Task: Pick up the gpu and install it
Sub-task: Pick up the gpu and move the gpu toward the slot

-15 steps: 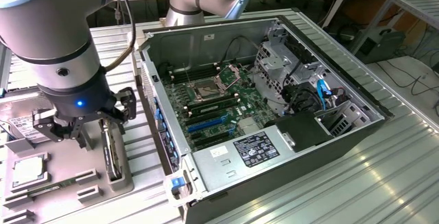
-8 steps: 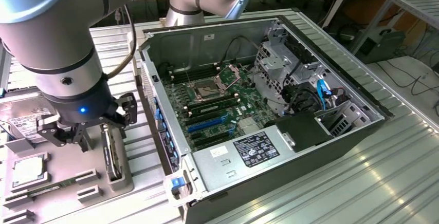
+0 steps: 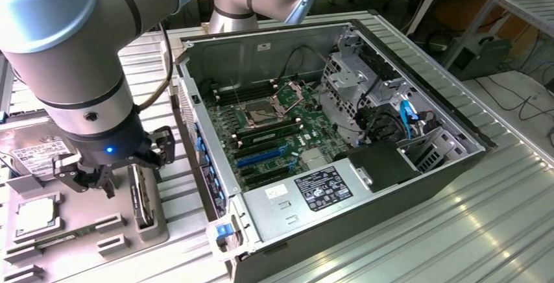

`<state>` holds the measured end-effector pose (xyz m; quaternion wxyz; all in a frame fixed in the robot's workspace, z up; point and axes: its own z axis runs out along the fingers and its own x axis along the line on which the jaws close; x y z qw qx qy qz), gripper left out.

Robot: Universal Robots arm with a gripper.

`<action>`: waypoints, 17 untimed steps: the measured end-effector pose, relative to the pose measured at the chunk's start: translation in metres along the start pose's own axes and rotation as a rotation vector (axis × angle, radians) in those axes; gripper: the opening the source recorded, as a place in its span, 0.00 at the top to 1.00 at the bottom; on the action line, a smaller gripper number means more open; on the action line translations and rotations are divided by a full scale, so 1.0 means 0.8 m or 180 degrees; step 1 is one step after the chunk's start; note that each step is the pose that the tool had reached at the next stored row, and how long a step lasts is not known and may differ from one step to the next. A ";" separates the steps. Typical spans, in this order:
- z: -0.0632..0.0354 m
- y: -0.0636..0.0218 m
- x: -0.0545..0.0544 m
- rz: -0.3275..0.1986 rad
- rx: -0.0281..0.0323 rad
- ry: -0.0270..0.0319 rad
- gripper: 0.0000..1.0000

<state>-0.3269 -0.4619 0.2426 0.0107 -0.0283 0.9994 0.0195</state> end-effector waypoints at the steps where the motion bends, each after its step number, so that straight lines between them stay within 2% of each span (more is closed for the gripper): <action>1: 0.002 0.000 0.000 0.0000 0.0000 0.0000 0.28; 7: 0.015 -0.003 0.001 0.0000 0.0000 0.0000 0.28; 13: 0.016 -0.002 0.000 0.0000 0.0000 -0.0001 0.28; 17: 0.017 0.003 0.000 0.0000 0.0000 0.0000 0.28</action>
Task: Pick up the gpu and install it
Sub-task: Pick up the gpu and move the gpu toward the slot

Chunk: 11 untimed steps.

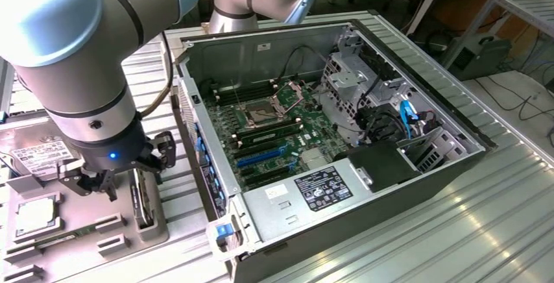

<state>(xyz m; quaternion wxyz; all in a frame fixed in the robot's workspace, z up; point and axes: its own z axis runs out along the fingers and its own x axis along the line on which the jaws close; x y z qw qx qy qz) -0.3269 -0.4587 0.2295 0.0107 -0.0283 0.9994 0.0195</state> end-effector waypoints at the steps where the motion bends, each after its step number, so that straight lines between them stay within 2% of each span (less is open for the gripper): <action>1: 0.001 0.001 0.000 0.0000 0.0000 0.0000 0.28; 7: 0.011 0.000 0.000 0.0000 0.0000 0.0000 0.28; 11: 0.010 0.000 0.000 0.0000 0.0000 0.0000 0.28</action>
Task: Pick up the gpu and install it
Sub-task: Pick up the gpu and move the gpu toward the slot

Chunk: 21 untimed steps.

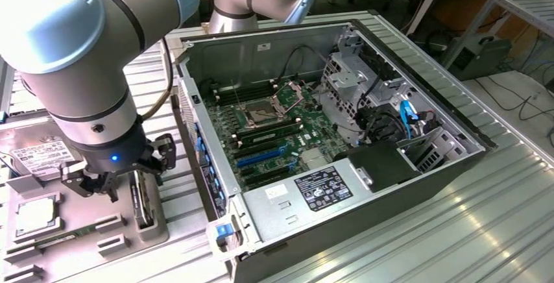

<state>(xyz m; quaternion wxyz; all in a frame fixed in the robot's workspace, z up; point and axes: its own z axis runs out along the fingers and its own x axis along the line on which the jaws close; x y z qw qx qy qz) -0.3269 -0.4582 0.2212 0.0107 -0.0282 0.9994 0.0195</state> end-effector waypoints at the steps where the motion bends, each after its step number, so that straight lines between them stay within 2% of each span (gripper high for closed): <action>1: 0.000 0.000 0.000 0.0000 0.0000 0.0000 0.28; 5: 0.000 0.000 -0.001 0.0002 0.0000 0.0000 0.29; 6: 0.000 0.000 -0.002 0.0011 0.0001 0.0000 0.36; 7: 0.000 0.000 -0.003 0.0016 0.0001 0.0000 0.36; 8: 0.000 0.000 -0.006 0.0022 0.0002 -0.0001 0.43; 10: 0.000 0.000 -0.006 0.0023 0.0002 -0.0001 0.44; 12: 0.000 0.000 -0.006 0.0023 0.0002 -0.0001 0.58; 17: 0.000 0.000 -0.005 0.0116 0.0004 -0.0004 0.58; 21: 0.000 0.000 -0.004 0.0121 0.0004 -0.0005 0.58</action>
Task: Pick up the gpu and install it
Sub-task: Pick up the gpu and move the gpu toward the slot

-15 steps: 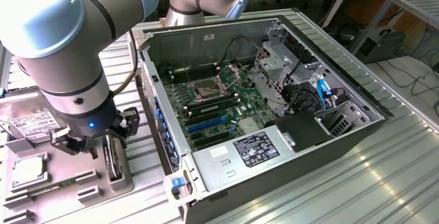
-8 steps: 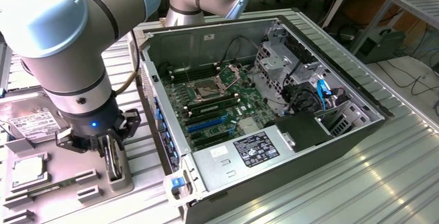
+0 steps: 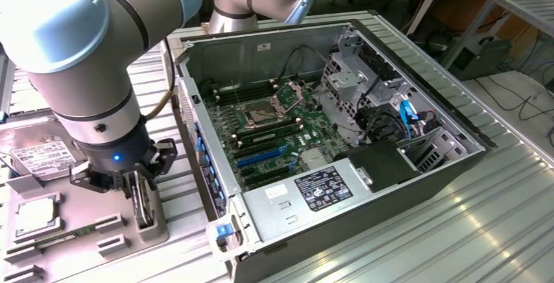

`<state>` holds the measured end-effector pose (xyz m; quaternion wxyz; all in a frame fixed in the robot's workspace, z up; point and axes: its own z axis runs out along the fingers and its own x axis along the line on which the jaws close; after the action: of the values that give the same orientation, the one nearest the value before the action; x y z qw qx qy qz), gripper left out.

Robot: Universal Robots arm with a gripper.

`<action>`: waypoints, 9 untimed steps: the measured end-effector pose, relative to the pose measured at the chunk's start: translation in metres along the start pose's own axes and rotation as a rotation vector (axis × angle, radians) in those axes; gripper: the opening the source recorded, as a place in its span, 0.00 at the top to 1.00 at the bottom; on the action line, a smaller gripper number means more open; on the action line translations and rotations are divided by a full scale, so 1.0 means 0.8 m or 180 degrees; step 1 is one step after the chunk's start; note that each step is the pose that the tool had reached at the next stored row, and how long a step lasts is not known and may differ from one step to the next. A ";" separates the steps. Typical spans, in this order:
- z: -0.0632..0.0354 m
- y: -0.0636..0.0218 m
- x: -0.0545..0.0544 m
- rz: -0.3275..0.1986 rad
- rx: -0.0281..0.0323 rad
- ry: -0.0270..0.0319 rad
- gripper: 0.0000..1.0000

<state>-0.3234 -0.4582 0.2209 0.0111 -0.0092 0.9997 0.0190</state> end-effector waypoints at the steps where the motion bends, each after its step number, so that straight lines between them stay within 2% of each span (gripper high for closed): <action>1: 0.000 0.000 0.000 0.0000 0.0000 0.0000 0.58; 9: 0.000 0.000 0.002 0.0000 0.0000 0.0000 0.58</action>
<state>-0.3248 -0.4581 0.2209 0.0111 -0.0092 0.9997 0.0190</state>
